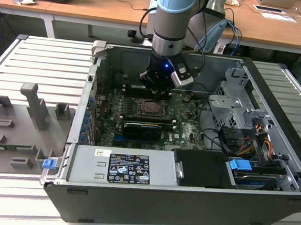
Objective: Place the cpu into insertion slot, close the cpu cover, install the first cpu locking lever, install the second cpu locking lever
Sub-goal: 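Install the first cpu locking lever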
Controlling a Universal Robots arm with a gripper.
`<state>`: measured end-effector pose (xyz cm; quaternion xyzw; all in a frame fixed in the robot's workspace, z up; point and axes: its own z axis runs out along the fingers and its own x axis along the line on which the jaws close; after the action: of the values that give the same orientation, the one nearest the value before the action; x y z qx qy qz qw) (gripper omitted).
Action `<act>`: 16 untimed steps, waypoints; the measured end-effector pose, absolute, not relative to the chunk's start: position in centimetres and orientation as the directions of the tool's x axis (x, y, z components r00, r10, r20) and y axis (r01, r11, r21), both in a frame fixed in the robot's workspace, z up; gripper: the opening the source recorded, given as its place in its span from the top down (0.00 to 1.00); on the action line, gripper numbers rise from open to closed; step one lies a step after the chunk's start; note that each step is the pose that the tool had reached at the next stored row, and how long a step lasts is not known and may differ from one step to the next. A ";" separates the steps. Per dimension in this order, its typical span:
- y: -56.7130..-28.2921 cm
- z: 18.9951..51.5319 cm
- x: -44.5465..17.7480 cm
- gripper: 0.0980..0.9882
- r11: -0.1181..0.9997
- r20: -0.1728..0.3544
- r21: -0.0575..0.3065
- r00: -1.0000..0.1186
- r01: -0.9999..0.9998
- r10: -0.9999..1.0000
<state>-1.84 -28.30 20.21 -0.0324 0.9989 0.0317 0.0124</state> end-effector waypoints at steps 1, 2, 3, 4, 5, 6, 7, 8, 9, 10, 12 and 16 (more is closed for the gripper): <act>-28.3 20.2 -1.8 0.99 0.996 -0.027 0.062 -0.998 -0.066 -0.064; -28.3 20.2 -1.8 0.99 0.996 -0.026 0.062 -0.998 -0.066 -0.064; -28.3 20.2 -1.8 0.99 0.996 -0.026 0.062 -0.998 -0.065 -0.064; -28.3 20.2 -1.8 0.99 0.996 -0.026 0.062 -0.998 -0.066 -0.064; -28.3 20.2 -1.8 0.99 0.996 -0.026 0.062 -0.998 -0.066 -0.064; -28.3 20.3 -1.8 0.99 0.996 -0.027 0.062 -0.998 -0.066 -0.064; -28.3 20.4 -1.8 0.99 0.996 -0.027 0.062 -0.998 -0.066 -0.064; -28.3 20.6 -1.8 0.99 0.996 -0.027 0.062 -0.998 -0.066 -0.064; -28.3 20.8 -1.8 0.99 0.996 -0.026 0.062 -0.998 -0.066 -0.064; -28.3 21.0 -1.8 0.99 0.996 -0.026 0.061 -0.998 -0.066 -0.064; -28.3 21.1 -1.8 0.99 0.996 -0.027 0.062 -0.998 -0.066 -0.064; -28.5 21.1 -1.8 0.99 0.996 -0.026 0.061 -0.998 -0.066 -0.064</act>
<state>-1.79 -28.48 21.08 -0.0325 0.9989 0.0310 0.0122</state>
